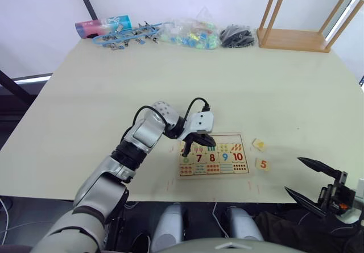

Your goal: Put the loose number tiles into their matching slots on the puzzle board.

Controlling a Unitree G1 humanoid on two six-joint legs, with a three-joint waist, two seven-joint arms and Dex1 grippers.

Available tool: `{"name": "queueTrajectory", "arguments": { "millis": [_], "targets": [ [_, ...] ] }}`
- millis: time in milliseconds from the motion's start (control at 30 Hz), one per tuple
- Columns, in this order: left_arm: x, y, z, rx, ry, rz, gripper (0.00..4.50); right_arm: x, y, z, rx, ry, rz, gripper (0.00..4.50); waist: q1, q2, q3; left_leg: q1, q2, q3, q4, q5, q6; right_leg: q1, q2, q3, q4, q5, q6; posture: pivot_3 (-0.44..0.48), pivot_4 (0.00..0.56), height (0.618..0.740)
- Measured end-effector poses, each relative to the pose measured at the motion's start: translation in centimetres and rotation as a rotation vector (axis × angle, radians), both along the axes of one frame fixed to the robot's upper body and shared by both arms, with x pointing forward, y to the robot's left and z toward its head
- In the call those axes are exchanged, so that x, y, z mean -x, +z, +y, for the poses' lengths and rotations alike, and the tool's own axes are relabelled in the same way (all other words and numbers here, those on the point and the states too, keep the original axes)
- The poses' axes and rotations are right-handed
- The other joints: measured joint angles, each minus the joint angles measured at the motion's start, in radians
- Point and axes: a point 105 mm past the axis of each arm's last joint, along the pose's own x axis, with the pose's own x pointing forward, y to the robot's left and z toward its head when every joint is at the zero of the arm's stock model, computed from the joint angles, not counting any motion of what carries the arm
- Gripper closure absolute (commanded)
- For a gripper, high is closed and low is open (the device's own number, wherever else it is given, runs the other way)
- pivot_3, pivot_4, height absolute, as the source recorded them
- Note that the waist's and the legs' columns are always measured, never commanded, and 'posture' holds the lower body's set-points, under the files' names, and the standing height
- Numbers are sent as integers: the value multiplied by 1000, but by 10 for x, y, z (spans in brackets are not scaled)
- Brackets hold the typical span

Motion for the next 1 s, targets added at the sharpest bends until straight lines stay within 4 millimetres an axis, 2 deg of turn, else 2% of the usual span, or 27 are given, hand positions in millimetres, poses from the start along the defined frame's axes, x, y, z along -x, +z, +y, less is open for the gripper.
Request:
{"name": "queueTrajectory", "arguments": {
  "millis": [500,667,800,1000],
  "targets": [
    [2,3,-1,24,5,33,4462,0,0,0,3,1,1,0,0,0,0,0,0,0,0,0,0,0,0,0,0,0,0,0,150,737],
    [7,24,-9,142,5,103,4462,0,0,0,3,1,2,0,0,0,0,0,0,0,0,0,0,0,0,0,0,0,0,0,150,737],
    [5,44,-7,208,37,136,4462,0,0,0,2,0,1,0,-1,0,0,0,0,0,0,0,0,0,0,0,0,0,0,0,150,737],
    [-7,55,13,291,147,111,4462,-8,5,-1,-4,-13,-15,0,-1,0,0,0,1,0,0,0,0,0,0,0,1,0,0,0,150,737]
  ]
}}
